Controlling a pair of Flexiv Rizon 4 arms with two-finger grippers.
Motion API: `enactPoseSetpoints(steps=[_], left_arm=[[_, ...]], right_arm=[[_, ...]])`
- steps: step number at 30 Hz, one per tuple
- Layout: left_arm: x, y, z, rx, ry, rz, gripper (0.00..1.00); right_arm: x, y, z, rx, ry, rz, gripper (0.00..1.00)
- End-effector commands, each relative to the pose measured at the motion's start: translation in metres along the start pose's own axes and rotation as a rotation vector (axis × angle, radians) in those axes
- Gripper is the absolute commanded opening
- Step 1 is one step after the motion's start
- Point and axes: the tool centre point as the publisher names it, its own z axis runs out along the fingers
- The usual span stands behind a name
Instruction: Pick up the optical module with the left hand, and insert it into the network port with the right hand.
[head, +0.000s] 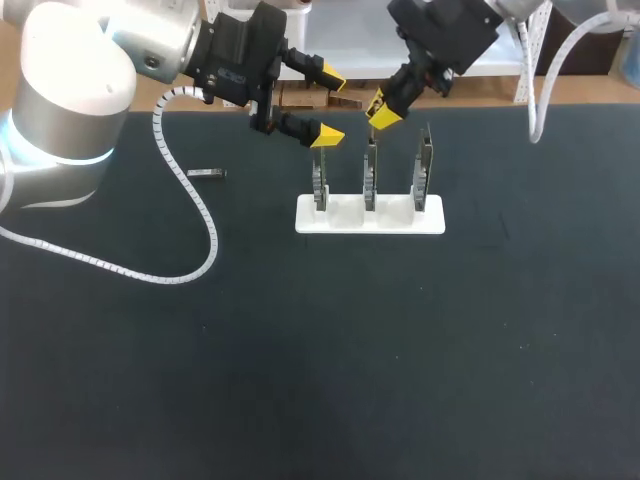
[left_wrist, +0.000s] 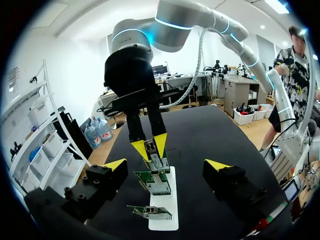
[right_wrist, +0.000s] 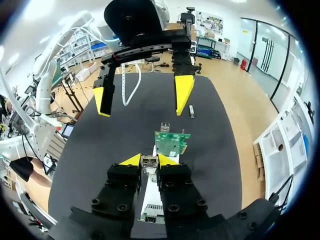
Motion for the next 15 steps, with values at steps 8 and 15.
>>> enactPoseSetpoints(steps=[8,15], left_arm=[[-0.0007,-0.0007,-0.0001,-0.002,0.004,-0.001,1.00],[-0.0007,-0.0007,-0.0001,-0.002,0.004,-0.001,1.00]], right_arm=[[0.0020,-0.0110,0.0052,-0.026,-0.012,0.003,0.00],[0.0032,-0.0080,0.0073,-0.026,-0.020,0.008,0.00]])
